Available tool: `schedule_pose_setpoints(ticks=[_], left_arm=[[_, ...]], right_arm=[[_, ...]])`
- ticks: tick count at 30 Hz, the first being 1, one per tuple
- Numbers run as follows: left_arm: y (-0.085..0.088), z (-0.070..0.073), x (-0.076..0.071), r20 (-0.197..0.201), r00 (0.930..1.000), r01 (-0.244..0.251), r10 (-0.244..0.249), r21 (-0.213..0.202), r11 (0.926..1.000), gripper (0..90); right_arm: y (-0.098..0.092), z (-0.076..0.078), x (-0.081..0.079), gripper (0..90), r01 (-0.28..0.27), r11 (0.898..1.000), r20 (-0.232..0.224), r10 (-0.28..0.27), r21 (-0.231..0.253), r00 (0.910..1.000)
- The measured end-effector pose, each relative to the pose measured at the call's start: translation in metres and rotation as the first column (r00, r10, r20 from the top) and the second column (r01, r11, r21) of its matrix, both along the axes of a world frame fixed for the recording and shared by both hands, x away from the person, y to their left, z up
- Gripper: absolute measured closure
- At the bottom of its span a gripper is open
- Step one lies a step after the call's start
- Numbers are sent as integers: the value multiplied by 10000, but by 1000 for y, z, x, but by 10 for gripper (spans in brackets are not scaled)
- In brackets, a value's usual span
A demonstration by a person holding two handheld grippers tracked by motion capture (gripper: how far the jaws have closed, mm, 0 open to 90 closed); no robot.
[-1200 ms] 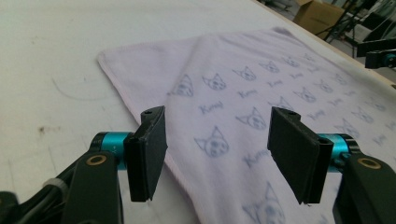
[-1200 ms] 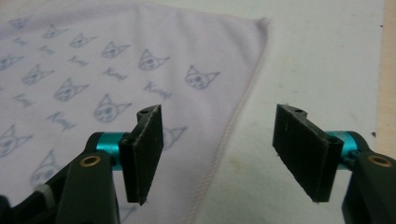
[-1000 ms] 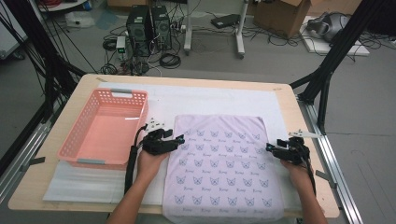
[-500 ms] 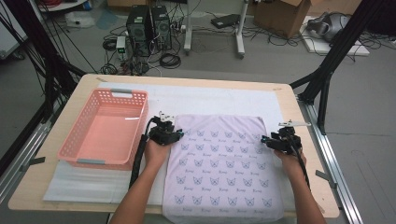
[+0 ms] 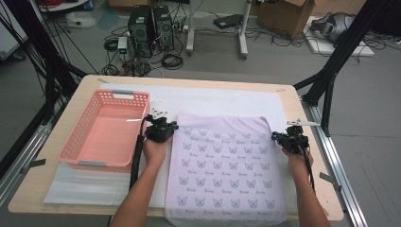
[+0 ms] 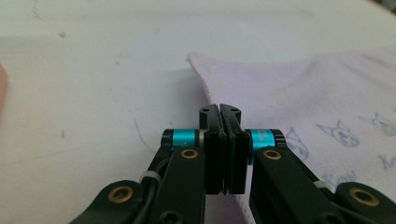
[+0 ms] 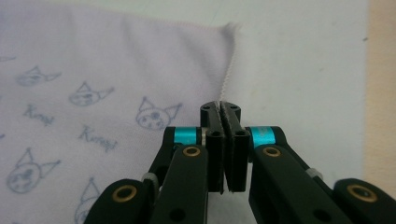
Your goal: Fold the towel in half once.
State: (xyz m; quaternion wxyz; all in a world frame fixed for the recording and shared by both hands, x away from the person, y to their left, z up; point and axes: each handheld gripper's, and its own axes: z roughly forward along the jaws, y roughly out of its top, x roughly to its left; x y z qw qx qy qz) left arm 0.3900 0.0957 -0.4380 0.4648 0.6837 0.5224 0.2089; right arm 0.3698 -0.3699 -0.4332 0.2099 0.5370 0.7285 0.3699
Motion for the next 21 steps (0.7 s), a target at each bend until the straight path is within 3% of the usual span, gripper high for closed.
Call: schedule_pose_setpoints(ticks=[2, 4, 10, 12, 16, 21], left_arm=[[3, 0, 1, -24, 9999, -158, 157, -349, 9993, 884], [3, 0, 0, -100, 9999, -94, 90, -422, 9991, 884], [4, 11, -10, -116, 9986, 516, -526, -747, 9959, 882], [4, 16, -16, -173, 9972, 708, -722, -723, 9949, 882], [7, 26, -31, 107, 9943, 1065, -1061, -635, 9923, 882], [18, 29, -57, 99, 9884, 1520, -1518, -970, 9836, 882]], right_arm=[[-3, 4, 0, 890, 120, 9996, 182, -125, 257, 9998], [-5, 7, -2, 889, 79, 9984, 301, -96, 554, 9995], [-11, 14, -17, 887, -304, 9924, 438, 254, 1189, 9987], [-13, 16, -25, 886, -439, 9914, 591, 369, 1231, 9976], [-18, 21, -44, 886, -693, 9854, 814, 571, 1556, 9950], [-20, 23, -68, 885, -976, 9818, 944, 830, 1627, 9921]])
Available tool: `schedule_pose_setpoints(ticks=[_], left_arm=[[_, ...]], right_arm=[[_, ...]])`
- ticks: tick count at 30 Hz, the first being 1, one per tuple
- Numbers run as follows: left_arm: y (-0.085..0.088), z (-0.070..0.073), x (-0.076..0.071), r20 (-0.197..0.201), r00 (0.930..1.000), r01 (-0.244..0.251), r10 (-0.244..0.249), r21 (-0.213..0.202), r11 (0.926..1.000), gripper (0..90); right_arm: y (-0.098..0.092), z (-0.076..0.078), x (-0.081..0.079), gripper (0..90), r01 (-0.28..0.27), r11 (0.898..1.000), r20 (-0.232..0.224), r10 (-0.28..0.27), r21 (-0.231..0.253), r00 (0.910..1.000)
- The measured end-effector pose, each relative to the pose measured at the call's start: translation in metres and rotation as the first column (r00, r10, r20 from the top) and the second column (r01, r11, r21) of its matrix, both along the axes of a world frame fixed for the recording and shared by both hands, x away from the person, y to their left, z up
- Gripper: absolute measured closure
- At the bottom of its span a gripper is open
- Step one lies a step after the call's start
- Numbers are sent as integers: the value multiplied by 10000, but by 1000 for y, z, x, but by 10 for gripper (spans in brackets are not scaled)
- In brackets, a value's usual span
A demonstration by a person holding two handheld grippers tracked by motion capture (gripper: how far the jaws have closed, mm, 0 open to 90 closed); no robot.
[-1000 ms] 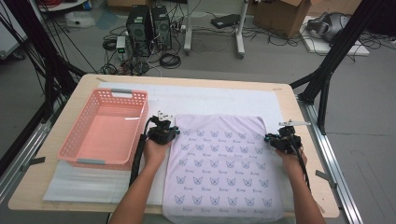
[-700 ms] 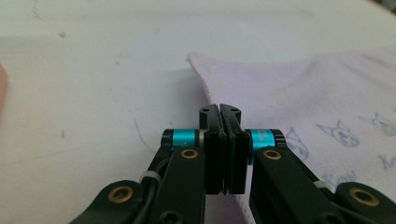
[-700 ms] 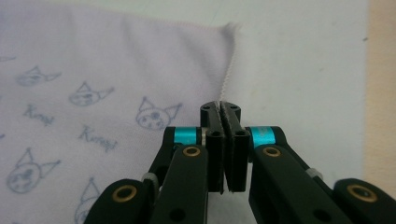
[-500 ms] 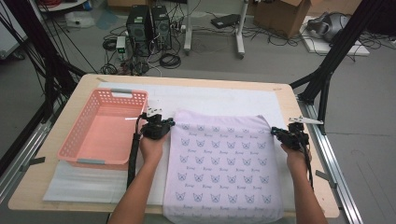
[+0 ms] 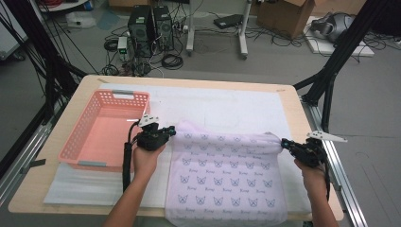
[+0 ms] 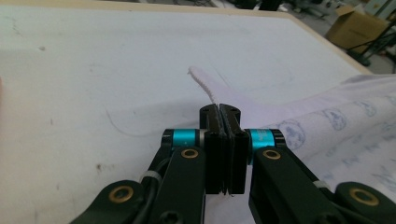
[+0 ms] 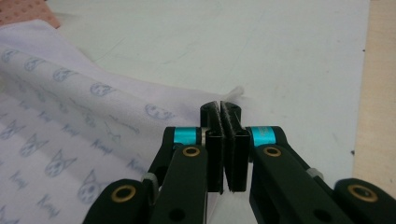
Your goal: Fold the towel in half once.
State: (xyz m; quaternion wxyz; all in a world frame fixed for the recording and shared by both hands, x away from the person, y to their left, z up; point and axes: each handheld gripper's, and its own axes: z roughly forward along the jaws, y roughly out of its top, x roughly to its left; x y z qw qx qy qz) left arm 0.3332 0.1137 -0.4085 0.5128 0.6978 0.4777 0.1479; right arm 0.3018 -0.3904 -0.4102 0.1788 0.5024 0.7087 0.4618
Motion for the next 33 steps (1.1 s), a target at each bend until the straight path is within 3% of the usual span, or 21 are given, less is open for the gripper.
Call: schedule_pose_setpoints(ticks=[2, 4, 10, 12, 15, 16, 17, 18, 19, 20, 21, 22, 23, 25, 29, 30, 31, 32, 33], left_arm=[[1, -1, -5, -6, 10000, 73, -73, -55, 10000, 882], [5, -4, -21, 33, 9996, 298, -297, -213, 9993, 882], [8, -12, -46, -91, 9968, 790, -789, 84, 9968, 881], [9, -15, -55, -141, 9954, 953, -951, 153, 9953, 881], [11, -20, -66, -265, 9923, 1211, -1207, 140, 9925, 872], [12, -24, -68, -375, 9904, 1338, -1332, 130, 9909, 826], [12, -24, -68, -375, 9904, 1338, -1332, 130, 9909, 694], [11, -28, -63, -582, 9894, 1337, -1331, 70, 9910, 590], [11, -28, -63, -582, 9894, 1337, -1331, 70, 9910, 539], [10, -28, -59, -591, 9887, 1384, -1379, 35, 9904, 504], [5, -27, -50, -601, 9879, 1437, -1431, 56, 9896, 473], [5, -27, -50, -601, 9879, 1437, -1431, 56, 9896, 456], [-2, -25, -38, -696, 9865, 1482, -1482, -45, 9889, 445], [-4, -26, -32, -738, 9874, 1394, -1401, -137, 9901, 437], [-15, -31, -15, -1275, 9858, 1094, -1093, -57, 9940, 445], [-16, -33, -14, -1483, 9824, 1144, -1137, -34, 9934, 508], [-18, -35, -13, -1616, 9795, 1232, -1204, 77, 9923, 508], [-20, -37, -13, -1685, 9780, 1308, -1230, 361, 9908, 674], [-21, -38, -14, -1724, 9767, 1398, -1280, 582, 9885, 782]], right_arm=[[1, 0, -9, 886, -88, 10000, 17, 88, -28, 10000], [1, 0, -17, 885, -197, 9997, 52, 198, -108, 9998], [2, -4, -41, 885, -447, 9983, -50, 445, -366, 9990], [1, -9, -55, 886, -549, 9979, -232, 541, -341, 9983], [0, -11, -63, 885, -615, 9977, -429, 603, -279, 9973], [1, -13, -67, 872, -663, 9971, -672, 637, -375, 9957], [1, -15, -67, 823, -729, 9963, -911, 686, -447, 9935], [1, -18, -66, 688, -626, 9965, -1129, 561, -553, 9920], [1, -18, -66, 688, -626, 9965, -1129, 561, -553, 9920], [1, -19, -61, 570, -332, 9988, -1317, 282, -364, 9909], [0, -18, -58, 521, -169, 9996, -1263, 139, -226, 9919], [1, -16, -54, 504, 8, 9998, -1159, -33, -219, 9933], [1, -15, -50, 501, 100, 9997, -1109, -122, -205, 9938], [5, -12, -39, 482, 162, 9996, -1136, -186, -220, 9933], [16, -13, -18, 477, 39, 9990, -1451, -105, -453, 9894], [23, -17, -6, 491, -31, 9980, -1716, -77, -627, 9851], [23, -17, -6, 491, -31, 9980, -1716, -77, -627, 9851], [27, -21, 3, 593, -208, 9965, -1910, 51, -804, 9816], [28, -22, 5, 686, -368, 9956, -1991, 189, -863, 9798]])
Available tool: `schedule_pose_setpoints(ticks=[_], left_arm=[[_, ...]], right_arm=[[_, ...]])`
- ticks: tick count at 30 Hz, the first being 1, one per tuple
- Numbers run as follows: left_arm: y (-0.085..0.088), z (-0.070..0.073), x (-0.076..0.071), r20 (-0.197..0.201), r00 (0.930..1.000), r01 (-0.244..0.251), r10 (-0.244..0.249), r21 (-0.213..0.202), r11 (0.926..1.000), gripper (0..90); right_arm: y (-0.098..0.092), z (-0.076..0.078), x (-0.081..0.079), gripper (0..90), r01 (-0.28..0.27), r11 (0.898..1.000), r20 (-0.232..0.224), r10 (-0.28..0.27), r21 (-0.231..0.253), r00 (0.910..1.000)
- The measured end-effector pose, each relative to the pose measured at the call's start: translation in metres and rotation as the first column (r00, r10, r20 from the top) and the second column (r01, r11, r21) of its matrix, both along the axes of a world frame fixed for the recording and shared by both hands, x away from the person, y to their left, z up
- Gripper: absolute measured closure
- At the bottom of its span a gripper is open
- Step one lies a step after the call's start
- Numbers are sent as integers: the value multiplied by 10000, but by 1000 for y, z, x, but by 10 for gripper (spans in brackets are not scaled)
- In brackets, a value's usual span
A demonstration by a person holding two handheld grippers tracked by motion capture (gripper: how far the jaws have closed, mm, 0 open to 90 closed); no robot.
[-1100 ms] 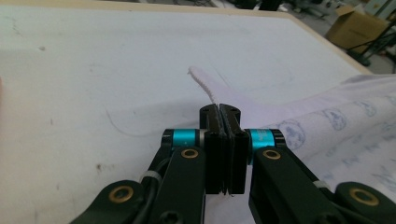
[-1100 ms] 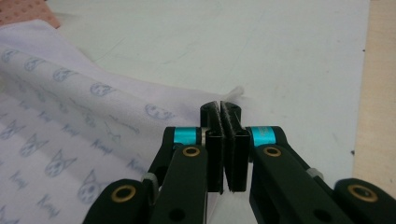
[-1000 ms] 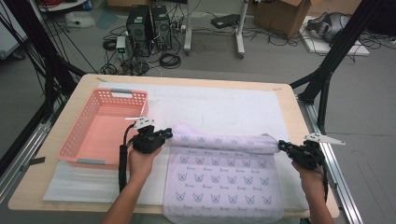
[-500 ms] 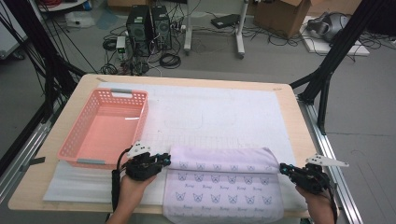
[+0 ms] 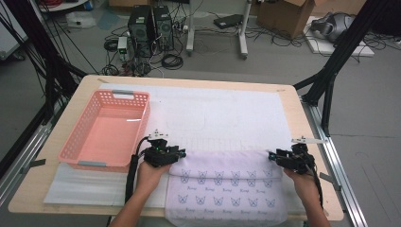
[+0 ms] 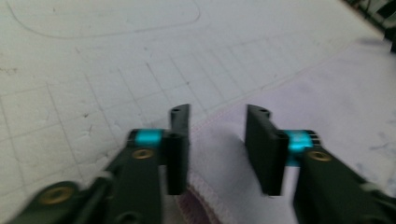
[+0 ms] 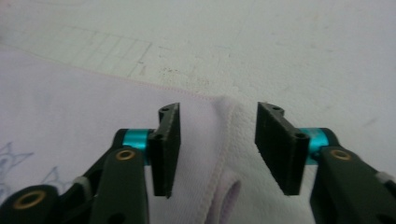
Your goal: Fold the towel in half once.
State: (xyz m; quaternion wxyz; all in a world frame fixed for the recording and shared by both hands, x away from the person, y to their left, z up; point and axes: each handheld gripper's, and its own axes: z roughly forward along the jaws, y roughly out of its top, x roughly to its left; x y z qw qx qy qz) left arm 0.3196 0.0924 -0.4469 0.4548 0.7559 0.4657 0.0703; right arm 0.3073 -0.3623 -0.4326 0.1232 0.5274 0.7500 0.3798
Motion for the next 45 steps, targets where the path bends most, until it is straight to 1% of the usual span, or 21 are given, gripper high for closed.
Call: schedule_pose_setpoints(ticks=[1, 2, 3, 7, 9, 10, 17, 20, 22, 26, 28, 30, 31, 32, 33, 34, 35, 36, 38, 42, 45], left_arm=[[-1, -1, -1, 3, 10000, 62, -62, 77, 10000, 853], [-2, 0, -2, 125, 9999, 26, -28, 128, 9999, 853], [-1, 4, -6, 504, 9987, -29, 31, -56, 10000, 866], [4, 12, -11, 885, 9961, -29, 73, -506, 9987, 866], [8, 21, -19, 1231, 9924, 107, 13, -970, 9952, 863], [8, 21, -19, 1231, 9924, 107, 13, -970, 9952, 860], [17, 31, -46, 1690, 9852, 525, -273, -1461, 9879, 847], [19, 30, -59, 1596, 9864, 655, -397, -1598, 9850, 847], [19, 25, -72, 1433, 9876, 861, -649, -1475, 9853, 845], [20, 18, -84, 1298, 9881, 994, -822, -1325, 9862, 834], [23, 9, -91, 1001, 9911, 1000, -879, -1242, 9872, 809], [24, 4, -93, 855, 9929, 930, -831, -1197, 9884, 741], [26, 1, -93, 662, 9948, 846, -773, -1159, 9897, 671], [27, -2, -92, 519, 9968, 659, -603, -1151, 9912, 671], [28, -3, -90, 455, 9980, 490, -441, -1152, 9921, 593], [29, -2, -88, 504, 9981, 415, -358, -1184, 9921, 536], [29, -1, -87, 698, 9973, 331, -248, -1212, 9921, 536], [29, 1, -84, 924, 9956, 261, -154, -1158, 9929, 493], [27, 5, -73, 1301, 9914, 4, 121, -956, 9954, 465], [24, 2, -59, 1190, 9924, -226, 312, -724, 9971, 430], [21, -3, -44, 846, 9955, -388, 423, -429, 9983, 397]], right_arm=[[0, 0, 0, 686, 0, 10000, 0, 0, 0, 10000], [0, -1, 1, 769, -107, 9999, -108, 107, 45, 9999], [1, 0, -1, 864, -118, 9999, 177, 119, -89, 9998], [-3, 5, -11, 869, -10, 10000, 631, 14, -67, 9980], [-9, 14, -24, 870, 42, 9998, 1228, -67, 210, 9924], [-9, 14, -24, 870, 42, 9998, 1228, -67, 210, 9924], [-14, 28, -63, 869, -273, 9977, 1758, 159, 625, 9843], [-15, 27, -76, 869, -385, 9976, 1628, 286, 579, 9862], [-16, 25, -85, 869, -426, 9973, 1524, 332, 590, 9878], [-17, 20, -96, 868, -546, 9972, 1293, 478, 501, 9905], [-18, 14, -106, 868, -678, 9973, 1071, 644, 286, 9922], [-19, 7, -110, 857, -698, 9975, 783, 686, 123, 9946], [-19, 3, -111, 803, -697, 9976, 580, 697, -6, 9959], [-19, 3, -111, 803, -697, 9976, 580, 697, -6, 9959], [-20, 0, -111, 699, -657, 9978, 422, 660, -83, 9969], [-22, 2, -110, 638, -383, 9992, 581, 378, 67, 9976], [-22, 2, -110, 638, -383, 9992, 581, 378, 67, 9976], [-24, 9, -107, 607, -199, 9990, 1108, 153, 408, 9937], [-25, 15, -101, 579, -10, 9990, 1452, -56, 455, 9894], [-21, 12, -86, 539, 106, 9995, 1330, -146, 312, 9910], [-14, -1, -64, 487, 138, 9998, 828, -126, -136, 9965]])
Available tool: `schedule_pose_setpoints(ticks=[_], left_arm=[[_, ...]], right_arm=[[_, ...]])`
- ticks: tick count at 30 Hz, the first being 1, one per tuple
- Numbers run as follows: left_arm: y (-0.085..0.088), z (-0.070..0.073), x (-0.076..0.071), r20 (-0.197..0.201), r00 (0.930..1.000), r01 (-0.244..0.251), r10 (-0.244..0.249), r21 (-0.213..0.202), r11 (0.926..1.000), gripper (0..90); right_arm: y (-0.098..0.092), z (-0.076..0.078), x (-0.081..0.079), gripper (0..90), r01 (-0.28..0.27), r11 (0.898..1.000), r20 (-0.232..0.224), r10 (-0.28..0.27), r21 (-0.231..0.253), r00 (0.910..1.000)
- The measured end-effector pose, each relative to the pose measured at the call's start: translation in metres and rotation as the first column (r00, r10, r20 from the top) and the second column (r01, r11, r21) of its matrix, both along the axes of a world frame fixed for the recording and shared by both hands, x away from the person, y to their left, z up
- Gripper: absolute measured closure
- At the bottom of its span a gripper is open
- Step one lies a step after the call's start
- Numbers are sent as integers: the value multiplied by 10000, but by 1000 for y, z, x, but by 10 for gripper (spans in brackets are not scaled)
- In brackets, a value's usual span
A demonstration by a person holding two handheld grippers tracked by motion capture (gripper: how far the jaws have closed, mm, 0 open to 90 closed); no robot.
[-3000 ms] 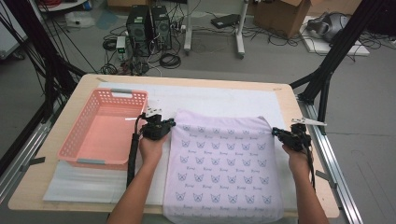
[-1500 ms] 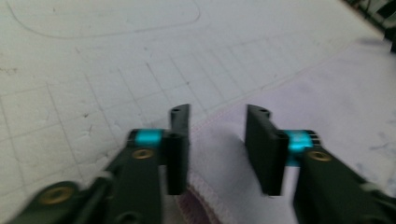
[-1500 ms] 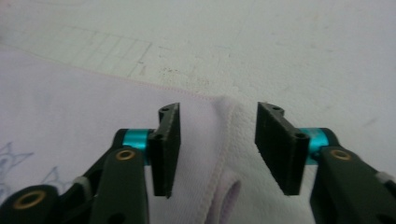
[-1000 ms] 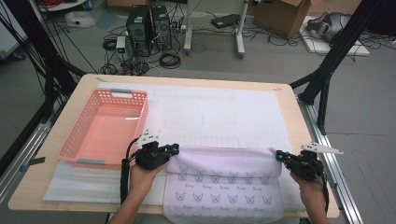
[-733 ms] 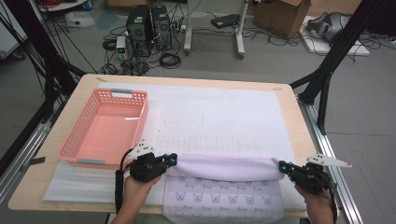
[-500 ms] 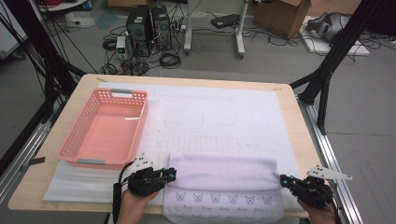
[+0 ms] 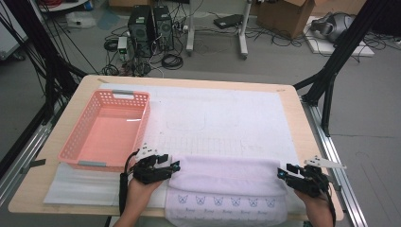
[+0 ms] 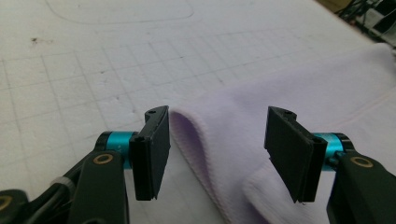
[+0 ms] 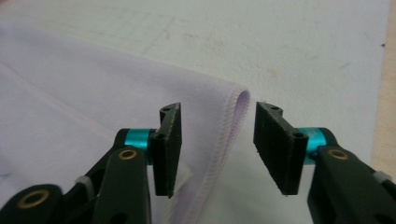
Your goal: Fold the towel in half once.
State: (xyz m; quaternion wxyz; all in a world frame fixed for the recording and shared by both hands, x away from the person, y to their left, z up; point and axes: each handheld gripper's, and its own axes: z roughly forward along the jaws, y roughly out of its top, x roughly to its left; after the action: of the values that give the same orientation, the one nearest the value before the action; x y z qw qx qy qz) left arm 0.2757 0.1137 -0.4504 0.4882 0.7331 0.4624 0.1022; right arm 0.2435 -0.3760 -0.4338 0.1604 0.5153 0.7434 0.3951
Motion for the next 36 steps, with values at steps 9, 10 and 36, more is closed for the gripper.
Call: schedule_pose_setpoints(ticks=[9, 10, 36], left_arm=[[-10, -4, 7, -478, 9943, 969, -954, 289, 9949, 442], [-11, -4, 6, -471, 9943, 979, -959, 415, 9943, 544], [-11, 37, 98, 284, 9989, -379, 381, -60, 9993, 854]], right_arm=[[14, -9, 12, 534, -536, 9870, -228, 507, -1515, 9985], [15, -8, 11, 607, -665, 9867, -304, 626, -1486, 9976], [4, 24, 96, 857, -422, 9991, 805, 418, 30, 9959]])
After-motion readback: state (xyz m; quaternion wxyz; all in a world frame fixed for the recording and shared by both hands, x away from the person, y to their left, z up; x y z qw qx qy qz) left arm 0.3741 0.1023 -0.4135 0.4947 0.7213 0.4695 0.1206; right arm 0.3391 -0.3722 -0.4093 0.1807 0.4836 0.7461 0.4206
